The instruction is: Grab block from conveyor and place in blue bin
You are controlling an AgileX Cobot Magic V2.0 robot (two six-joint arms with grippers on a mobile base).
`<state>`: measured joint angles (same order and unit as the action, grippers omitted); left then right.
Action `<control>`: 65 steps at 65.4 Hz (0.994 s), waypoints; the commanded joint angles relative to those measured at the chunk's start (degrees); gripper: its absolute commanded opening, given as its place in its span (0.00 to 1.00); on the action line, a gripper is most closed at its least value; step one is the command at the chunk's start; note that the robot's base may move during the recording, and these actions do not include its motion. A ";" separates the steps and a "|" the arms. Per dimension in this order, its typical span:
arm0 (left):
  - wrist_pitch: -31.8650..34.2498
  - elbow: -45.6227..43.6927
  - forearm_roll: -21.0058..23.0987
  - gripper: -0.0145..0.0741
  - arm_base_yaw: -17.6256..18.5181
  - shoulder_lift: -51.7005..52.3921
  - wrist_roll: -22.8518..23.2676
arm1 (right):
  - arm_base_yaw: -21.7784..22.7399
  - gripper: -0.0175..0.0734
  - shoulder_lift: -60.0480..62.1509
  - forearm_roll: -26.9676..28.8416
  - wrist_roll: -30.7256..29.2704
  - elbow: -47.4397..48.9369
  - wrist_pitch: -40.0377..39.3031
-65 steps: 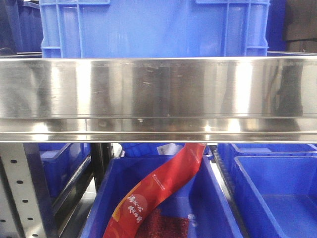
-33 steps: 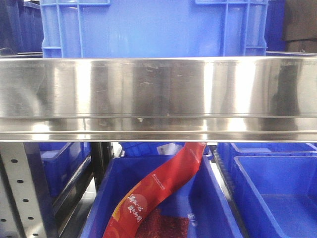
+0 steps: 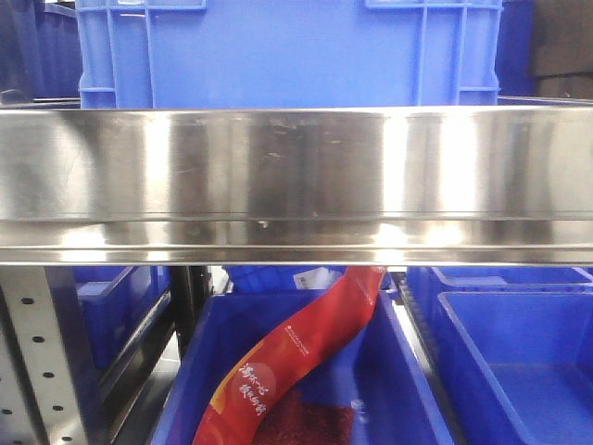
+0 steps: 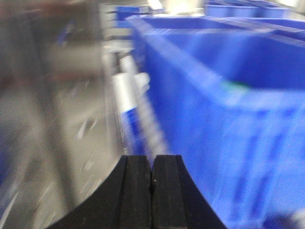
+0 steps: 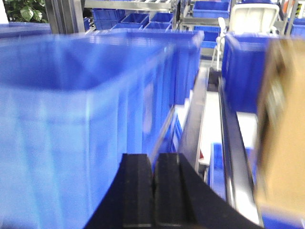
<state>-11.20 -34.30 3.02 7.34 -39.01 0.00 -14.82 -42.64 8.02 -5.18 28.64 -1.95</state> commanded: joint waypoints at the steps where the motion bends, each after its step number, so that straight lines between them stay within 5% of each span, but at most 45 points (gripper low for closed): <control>1: 1.56 5.43 1.22 0.04 -2.05 6.82 0.31 | 0.40 0.02 3.54 0.27 0.08 -4.49 -3.49; 31: 1.67 13.86 1.22 0.04 -3.32 32.96 0.31 | 0.40 0.01 19.10 0.37 0.08 -9.87 -3.63; 65: 1.66 13.86 1.22 0.04 -3.32 38.02 0.31 | 1.23 0.01 22.20 -0.84 0.08 -11.09 -3.22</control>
<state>-10.39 -20.46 3.80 4.07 -1.25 0.00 -14.50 -22.57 8.45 -5.15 18.50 -4.28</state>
